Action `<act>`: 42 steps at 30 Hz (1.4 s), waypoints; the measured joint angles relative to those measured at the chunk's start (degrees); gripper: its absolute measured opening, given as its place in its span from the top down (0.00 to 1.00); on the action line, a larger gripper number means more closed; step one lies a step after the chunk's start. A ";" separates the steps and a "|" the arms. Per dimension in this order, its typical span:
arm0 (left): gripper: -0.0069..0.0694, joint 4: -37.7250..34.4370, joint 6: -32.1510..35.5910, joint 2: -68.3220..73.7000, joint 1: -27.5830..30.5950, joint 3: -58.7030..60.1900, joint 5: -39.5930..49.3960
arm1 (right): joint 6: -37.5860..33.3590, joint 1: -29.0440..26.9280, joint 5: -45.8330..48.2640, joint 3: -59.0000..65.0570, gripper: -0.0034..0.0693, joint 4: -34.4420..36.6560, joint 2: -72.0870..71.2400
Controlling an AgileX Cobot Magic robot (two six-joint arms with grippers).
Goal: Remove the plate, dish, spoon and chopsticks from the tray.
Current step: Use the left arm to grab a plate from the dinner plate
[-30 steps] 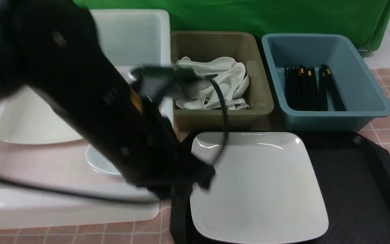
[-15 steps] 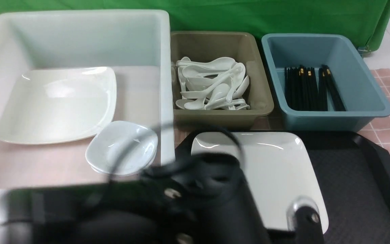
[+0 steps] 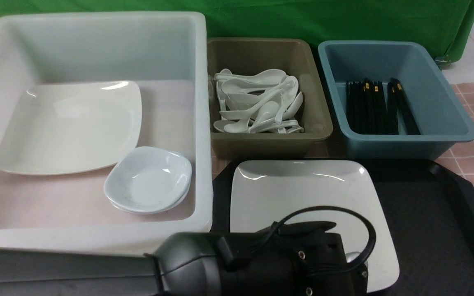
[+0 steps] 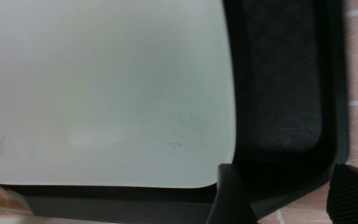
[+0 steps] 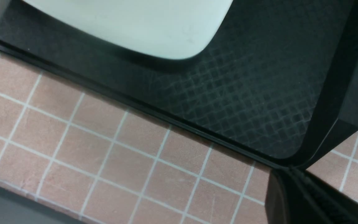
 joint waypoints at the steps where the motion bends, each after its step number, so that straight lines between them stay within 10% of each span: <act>1: 0.39 -0.06 -0.22 0.69 0.78 0.00 -0.02 | 0.00 0.00 0.00 0.00 0.91 0.00 0.00; 11: 0.45 -0.10 -1.70 4.38 4.43 0.00 -4.88 | 0.00 0.00 0.00 0.00 0.91 0.00 0.00; 20: 0.81 -2.22 -1.70 5.50 4.37 -0.12 -12.89 | 0.00 0.00 0.00 0.00 0.91 0.00 0.00; 42: 0.85 -10.42 -2.10 5.84 2.03 -3.50 -20.90 | 0.00 0.00 0.00 0.00 0.91 0.00 0.00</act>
